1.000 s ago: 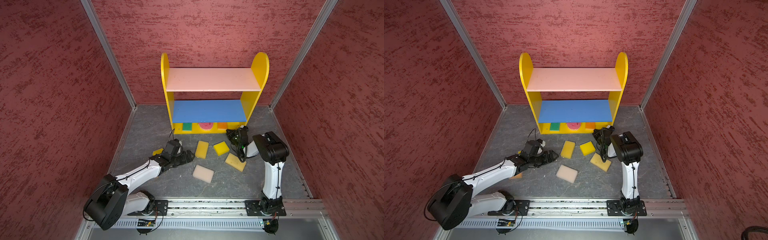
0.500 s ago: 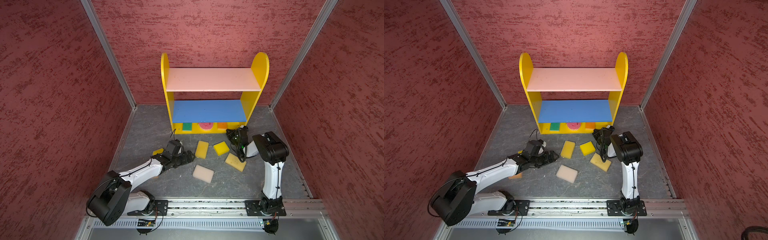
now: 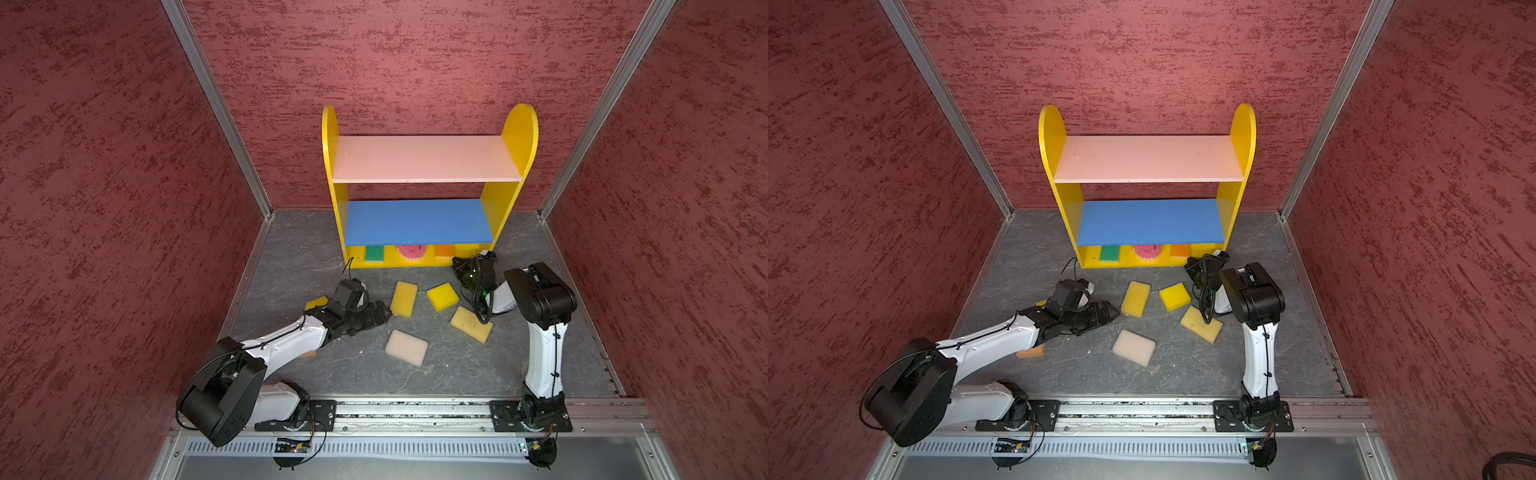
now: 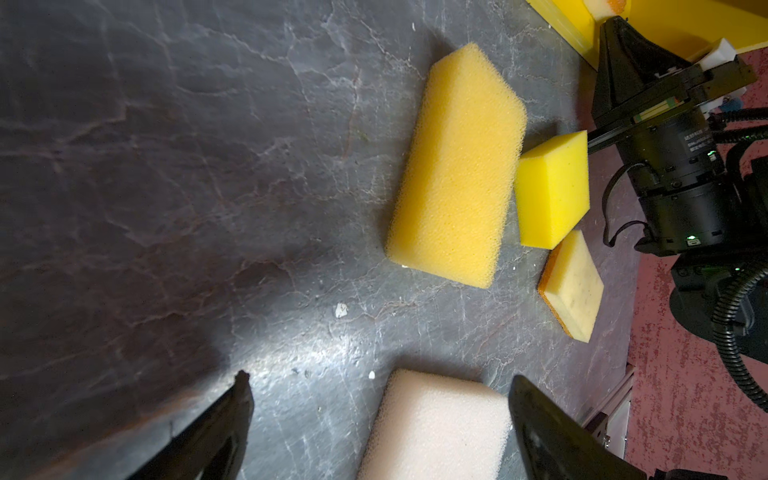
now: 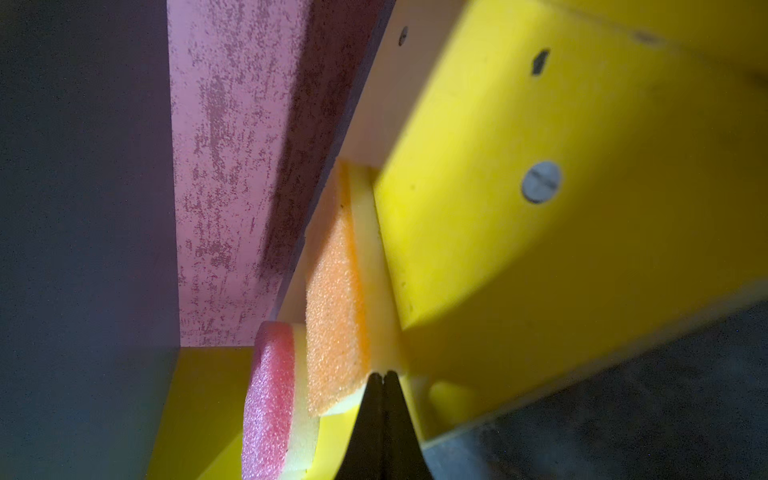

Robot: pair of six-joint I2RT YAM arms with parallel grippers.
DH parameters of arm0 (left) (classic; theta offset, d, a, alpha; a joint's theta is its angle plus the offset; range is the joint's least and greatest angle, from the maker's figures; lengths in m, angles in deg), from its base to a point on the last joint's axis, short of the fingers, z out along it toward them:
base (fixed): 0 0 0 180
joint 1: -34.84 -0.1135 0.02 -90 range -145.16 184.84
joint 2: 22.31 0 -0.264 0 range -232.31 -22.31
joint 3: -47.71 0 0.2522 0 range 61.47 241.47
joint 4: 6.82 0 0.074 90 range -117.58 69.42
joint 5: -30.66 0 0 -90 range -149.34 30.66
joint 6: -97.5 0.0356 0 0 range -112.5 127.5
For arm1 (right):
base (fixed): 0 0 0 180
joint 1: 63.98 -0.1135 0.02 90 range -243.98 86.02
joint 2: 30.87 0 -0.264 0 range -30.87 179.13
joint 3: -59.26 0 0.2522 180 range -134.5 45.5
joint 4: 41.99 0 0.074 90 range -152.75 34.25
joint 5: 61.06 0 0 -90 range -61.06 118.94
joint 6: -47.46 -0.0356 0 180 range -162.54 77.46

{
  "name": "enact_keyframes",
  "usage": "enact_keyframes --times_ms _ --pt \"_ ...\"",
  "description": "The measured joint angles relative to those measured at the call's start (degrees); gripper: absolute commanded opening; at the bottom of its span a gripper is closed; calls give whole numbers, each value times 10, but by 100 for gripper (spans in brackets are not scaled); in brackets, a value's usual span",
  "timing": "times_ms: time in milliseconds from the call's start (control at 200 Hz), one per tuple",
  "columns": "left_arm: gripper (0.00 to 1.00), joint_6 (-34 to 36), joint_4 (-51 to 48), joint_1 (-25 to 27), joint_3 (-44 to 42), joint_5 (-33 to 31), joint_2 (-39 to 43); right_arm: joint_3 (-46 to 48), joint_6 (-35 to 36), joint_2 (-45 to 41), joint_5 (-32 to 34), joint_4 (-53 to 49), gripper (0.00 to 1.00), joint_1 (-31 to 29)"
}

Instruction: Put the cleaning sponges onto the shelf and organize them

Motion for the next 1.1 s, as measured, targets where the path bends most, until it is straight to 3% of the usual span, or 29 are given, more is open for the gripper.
enact_keyframes --times_ms 1002,1097 --pt "97 -4 0 10 3 -2 0 25 -16 -5 43 33 0 27" --pt "97 -4 0 12 3 -4 0 25 -5 -6 37 32 5 27"
